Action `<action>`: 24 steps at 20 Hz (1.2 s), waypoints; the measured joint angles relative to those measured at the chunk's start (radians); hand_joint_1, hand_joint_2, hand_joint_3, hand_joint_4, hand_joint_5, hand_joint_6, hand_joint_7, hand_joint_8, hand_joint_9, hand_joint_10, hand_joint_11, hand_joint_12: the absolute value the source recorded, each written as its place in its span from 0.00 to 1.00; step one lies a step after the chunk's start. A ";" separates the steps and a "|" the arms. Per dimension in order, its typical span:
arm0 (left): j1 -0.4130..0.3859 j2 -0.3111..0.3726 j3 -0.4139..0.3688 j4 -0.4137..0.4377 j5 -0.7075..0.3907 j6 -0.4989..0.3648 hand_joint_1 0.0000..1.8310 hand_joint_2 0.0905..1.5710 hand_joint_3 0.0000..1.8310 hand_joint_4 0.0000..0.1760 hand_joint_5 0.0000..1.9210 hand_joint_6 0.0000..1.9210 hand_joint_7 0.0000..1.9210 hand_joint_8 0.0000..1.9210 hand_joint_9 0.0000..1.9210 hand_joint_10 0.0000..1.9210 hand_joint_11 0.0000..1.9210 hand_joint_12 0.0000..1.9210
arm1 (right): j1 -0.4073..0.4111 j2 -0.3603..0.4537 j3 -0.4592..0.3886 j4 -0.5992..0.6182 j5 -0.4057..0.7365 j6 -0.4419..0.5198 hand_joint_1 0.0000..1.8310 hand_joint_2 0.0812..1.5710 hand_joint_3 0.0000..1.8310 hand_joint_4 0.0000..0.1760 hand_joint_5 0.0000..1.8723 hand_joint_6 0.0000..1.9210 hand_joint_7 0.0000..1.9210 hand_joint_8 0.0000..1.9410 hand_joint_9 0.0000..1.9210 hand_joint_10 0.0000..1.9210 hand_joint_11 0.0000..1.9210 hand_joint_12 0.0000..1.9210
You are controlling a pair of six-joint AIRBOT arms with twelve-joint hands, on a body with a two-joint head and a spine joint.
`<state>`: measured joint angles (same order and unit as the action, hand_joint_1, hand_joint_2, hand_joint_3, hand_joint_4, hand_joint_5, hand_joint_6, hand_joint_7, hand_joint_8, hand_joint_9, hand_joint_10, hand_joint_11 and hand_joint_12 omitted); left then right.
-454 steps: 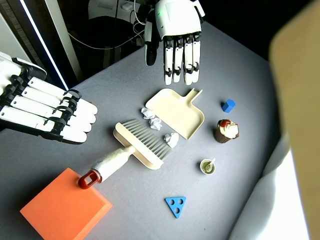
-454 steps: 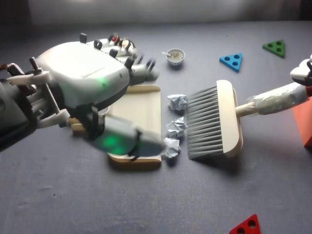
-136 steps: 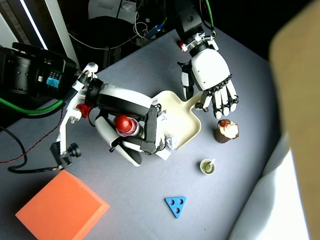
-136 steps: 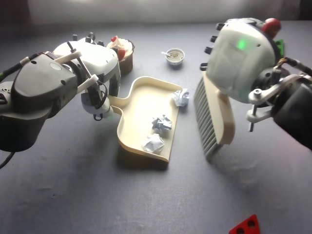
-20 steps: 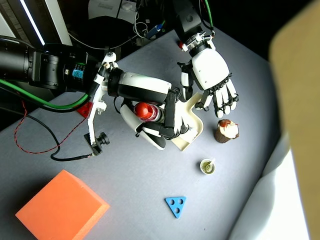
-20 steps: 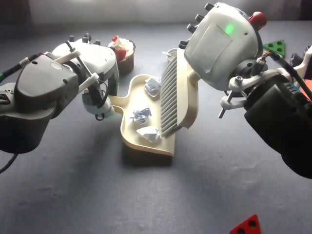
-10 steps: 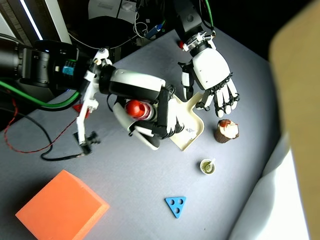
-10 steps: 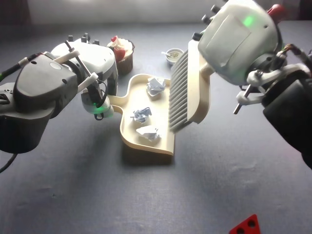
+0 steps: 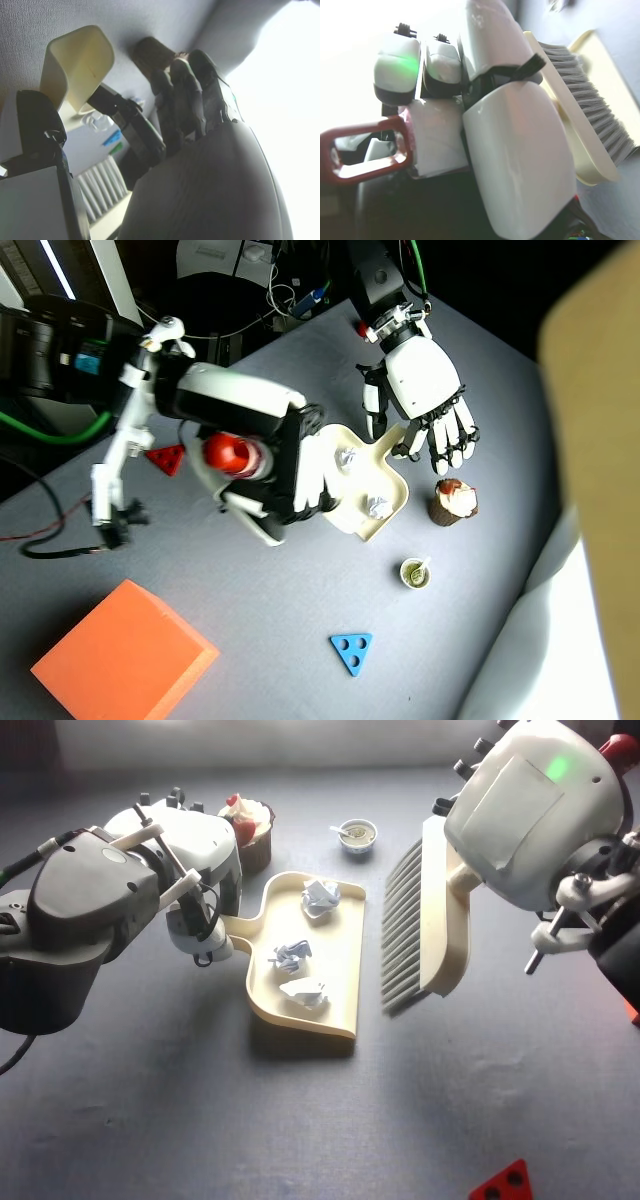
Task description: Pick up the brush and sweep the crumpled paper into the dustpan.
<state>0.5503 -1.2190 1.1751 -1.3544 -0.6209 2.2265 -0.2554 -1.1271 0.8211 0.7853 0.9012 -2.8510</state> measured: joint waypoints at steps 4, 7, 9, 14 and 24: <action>0.000 0.000 0.000 0.000 -0.001 0.000 0.55 0.63 0.00 0.42 0.48 0.16 0.20 0.00 0.14 0.00 0.00 0.23 | -0.042 0.013 -0.032 0.024 -0.022 -0.049 0.88 0.72 0.00 1.00 0.55 1.00 0.59 1.00 0.68 1.00 0.72 1.00; 0.000 0.000 0.000 0.000 0.000 -0.001 0.51 0.60 0.00 0.53 0.43 0.00 0.22 0.00 0.15 0.00 0.01 0.21 | -0.055 0.025 -0.040 0.030 -0.022 -0.058 0.87 0.72 0.00 1.00 0.54 1.00 0.58 1.00 0.68 1.00 0.71 1.00; 0.000 0.000 0.000 0.000 -0.001 -0.001 0.52 0.59 0.00 0.55 0.42 0.00 0.21 0.00 0.16 0.01 0.02 0.21 | -0.067 0.027 -0.042 0.023 -0.013 -0.063 0.81 0.70 0.00 0.98 0.54 1.00 0.57 1.00 0.69 1.00 0.73 1.00; 0.000 0.000 0.000 0.001 -0.002 -0.001 0.52 0.58 0.00 0.49 0.45 0.01 0.20 0.00 0.15 0.00 0.00 0.20 | -0.093 0.028 -0.061 0.024 -0.020 -0.089 0.59 0.56 0.00 0.00 0.50 0.68 0.54 1.00 0.62 1.00 0.67 1.00; -0.042 0.010 -0.010 0.005 0.000 0.006 0.53 0.57 0.00 0.33 0.52 0.01 0.19 0.00 0.13 0.00 0.01 0.20 | -0.097 0.071 -0.123 0.121 -0.032 -0.154 0.29 0.44 0.00 0.00 0.08 0.02 0.12 0.02 0.11 0.06 0.03 0.32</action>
<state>0.5087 -1.2091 1.1652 -1.3495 -0.6212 2.2326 -0.3527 -1.0561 0.6979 0.9062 0.8688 -3.0051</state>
